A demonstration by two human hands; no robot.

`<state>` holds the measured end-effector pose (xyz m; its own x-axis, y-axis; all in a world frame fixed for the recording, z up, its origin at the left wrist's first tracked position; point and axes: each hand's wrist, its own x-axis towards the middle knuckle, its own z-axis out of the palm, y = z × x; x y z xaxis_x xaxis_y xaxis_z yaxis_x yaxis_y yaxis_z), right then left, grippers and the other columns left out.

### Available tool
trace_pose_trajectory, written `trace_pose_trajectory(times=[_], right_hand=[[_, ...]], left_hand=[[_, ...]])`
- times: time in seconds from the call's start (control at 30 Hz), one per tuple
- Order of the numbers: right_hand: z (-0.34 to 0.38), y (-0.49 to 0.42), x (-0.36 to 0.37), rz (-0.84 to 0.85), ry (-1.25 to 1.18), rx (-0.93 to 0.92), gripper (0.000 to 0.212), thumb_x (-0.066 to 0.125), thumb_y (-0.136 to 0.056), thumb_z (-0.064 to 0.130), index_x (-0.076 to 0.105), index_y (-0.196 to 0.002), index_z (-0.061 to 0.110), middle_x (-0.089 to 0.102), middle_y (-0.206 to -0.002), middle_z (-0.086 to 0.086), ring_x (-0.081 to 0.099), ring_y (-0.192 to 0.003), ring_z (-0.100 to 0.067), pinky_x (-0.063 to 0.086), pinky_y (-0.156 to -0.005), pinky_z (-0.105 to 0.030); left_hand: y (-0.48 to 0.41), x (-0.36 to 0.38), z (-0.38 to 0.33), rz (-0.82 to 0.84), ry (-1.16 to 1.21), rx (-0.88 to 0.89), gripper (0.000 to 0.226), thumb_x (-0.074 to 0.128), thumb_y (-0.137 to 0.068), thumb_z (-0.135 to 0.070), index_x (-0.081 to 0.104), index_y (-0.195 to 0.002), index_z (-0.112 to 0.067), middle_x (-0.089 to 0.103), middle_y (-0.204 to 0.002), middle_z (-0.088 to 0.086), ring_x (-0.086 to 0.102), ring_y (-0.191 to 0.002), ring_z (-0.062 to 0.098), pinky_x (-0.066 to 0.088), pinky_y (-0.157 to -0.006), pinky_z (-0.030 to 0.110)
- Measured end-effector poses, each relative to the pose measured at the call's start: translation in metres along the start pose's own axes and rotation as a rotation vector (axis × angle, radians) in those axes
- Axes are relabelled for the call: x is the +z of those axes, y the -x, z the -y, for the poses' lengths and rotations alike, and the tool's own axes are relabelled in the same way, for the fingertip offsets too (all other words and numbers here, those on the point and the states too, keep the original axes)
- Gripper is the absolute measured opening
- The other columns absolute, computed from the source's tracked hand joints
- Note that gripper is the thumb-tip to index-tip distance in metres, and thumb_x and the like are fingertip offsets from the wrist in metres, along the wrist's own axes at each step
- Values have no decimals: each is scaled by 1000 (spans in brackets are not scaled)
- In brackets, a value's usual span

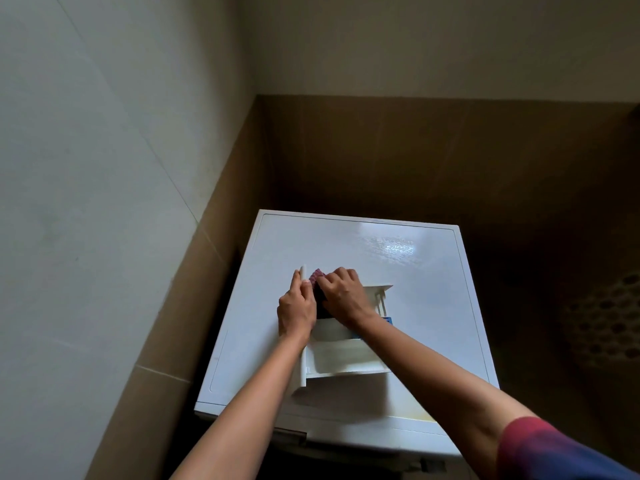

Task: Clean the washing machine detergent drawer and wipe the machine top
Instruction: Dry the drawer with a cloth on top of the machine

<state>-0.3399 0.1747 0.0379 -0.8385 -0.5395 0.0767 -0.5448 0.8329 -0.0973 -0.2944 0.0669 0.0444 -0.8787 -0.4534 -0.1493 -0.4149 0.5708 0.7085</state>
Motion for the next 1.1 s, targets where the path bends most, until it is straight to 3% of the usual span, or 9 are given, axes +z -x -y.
trace_pose_trajectory(times=[0.03,0.17,0.27,0.4,0.7,0.77,0.87,0.97,1.1], right_hand=[[6,0,4,-35,-38,-35,26,71,-80,22,68,-104,12,70,-90,-6,63,-85,-28,47,-77,-34],[-3,3,14,64,-93,-13,45,46,-94,27,46,-139,20,60,-125,-3,53,-115,-28,31,-103,-38],[-17,2,12,96,24,21,37,38,-96,24,51,-130,24,63,-120,-1,50,-119,-27,22,-108,-41],[-30,0,11,103,75,48,32,45,-90,17,59,-118,24,69,-110,-2,50,-121,-28,20,-109,-44],[-98,37,4,21,-1,378,34,55,-84,15,66,-110,34,71,-107,6,52,-120,-21,21,-103,-38],[-112,47,-1,-41,-108,526,27,60,-83,17,69,-104,32,71,-98,0,59,-109,-23,29,-97,-37],[-123,62,-12,-140,-492,714,26,69,-78,15,71,-104,19,73,-92,-6,65,-91,-27,45,-82,-35],[-116,73,-25,-213,-710,635,21,73,-75,12,69,-96,9,72,-80,-7,66,-75,-23,50,-67,-30],[-83,75,-28,-184,-631,528,32,77,-72,17,64,-101,12,69,-93,-5,64,-81,-22,53,-70,-35]], left_hand=[[0,0,0,5,1,-6,45,33,-102,-34,40,-145,-23,61,-126,20,59,-110,39,47,-90,41],[-1,0,0,16,-19,-17,47,30,-103,-35,37,-146,-20,62,-123,22,58,-110,39,47,-89,42],[1,1,-2,14,-52,-9,46,30,-103,-32,36,-146,-18,61,-123,22,59,-108,40,48,-87,43],[3,0,-5,17,-85,-5,45,29,-103,-30,34,-145,-16,61,-121,22,60,-105,41,49,-84,44],[3,0,-4,21,-69,-21,45,28,-103,-31,35,-145,-18,62,-119,22,59,-103,41,47,-83,43],[3,0,-4,19,-61,-31,45,29,-103,-31,35,-145,-18,62,-119,21,59,-104,41,47,-84,43],[4,0,-4,14,-48,-30,45,30,-103,-31,37,-144,-17,62,-119,22,59,-104,41,46,-84,43],[4,-1,-3,18,-16,-31,45,32,-102,-32,39,-144,-17,61,-120,22,58,-106,41,46,-87,44],[4,-4,-1,45,46,-31,48,35,-101,-38,40,-143,-16,61,-124,20,56,-111,39,48,-93,47]])
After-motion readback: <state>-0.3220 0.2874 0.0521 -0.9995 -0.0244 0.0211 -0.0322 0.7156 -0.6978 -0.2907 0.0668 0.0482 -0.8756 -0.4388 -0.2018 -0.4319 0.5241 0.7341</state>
